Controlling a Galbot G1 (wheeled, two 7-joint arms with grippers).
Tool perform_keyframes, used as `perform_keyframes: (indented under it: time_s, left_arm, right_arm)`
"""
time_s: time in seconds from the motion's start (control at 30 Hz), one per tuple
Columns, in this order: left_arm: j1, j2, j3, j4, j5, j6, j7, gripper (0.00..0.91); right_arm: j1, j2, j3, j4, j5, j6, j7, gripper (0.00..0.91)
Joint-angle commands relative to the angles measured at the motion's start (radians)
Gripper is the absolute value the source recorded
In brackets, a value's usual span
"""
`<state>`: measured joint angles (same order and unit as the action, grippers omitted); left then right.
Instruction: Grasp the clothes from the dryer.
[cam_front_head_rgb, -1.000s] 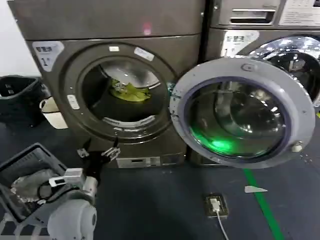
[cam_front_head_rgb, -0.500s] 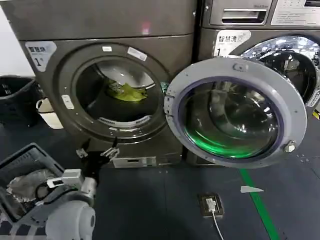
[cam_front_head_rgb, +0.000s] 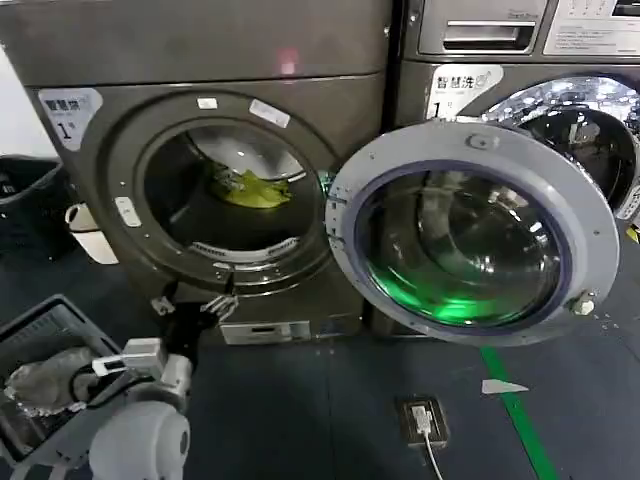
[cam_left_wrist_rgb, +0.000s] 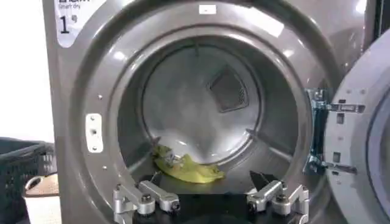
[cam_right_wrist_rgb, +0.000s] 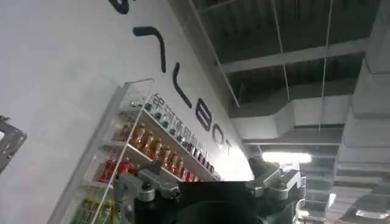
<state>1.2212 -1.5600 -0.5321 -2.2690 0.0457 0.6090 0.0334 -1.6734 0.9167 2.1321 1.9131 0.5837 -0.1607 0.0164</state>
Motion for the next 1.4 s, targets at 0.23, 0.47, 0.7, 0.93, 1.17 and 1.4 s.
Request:
perform_keyframes:
  time_s: [0.23, 0.47, 0.7, 0.93, 1.17, 1.4]
  left_arm:
    - [0.005, 0.000, 0.002, -0.003, -0.002, -0.001, -0.002, 0.907]
    - [0.006, 0.001, 0.001, -0.005, -0.003, -0.002, -0.001, 0.907]
    - [0.000, 0.001, 0.002, -0.002, -0.002, -0.002, -0.001, 0.907]
    - [0.004, 0.000, 0.001, -0.002, -0.002, -0.004, -0.001, 0.907]
    - [0.006, -0.001, 0.003, -0.003, -0.002, -0.003, -0.001, 0.907]
    - [0.007, 0.004, 0.003, 0.002, -0.003, -0.006, -0.001, 0.907]
  right_arm:
    - [-0.001, 0.004, -0.003, 0.005, 0.000, 0.004, -0.003, 0.907]
    - [-0.001, 0.006, -0.003, 0.008, 0.001, 0.017, -0.009, 0.907]
    - [0.000, 0.007, -0.003, 0.002, 0.001, 0.032, -0.011, 0.907]
    - [0.000, 0.004, -0.002, 0.001, 0.000, 0.032, -0.017, 0.907]
    - [-0.002, 0.004, 0.000, 0.001, 0.001, 0.033, -0.017, 0.907]
    - [-0.001, 0.004, -0.003, 0.004, 0.002, 0.033, -0.018, 0.907]
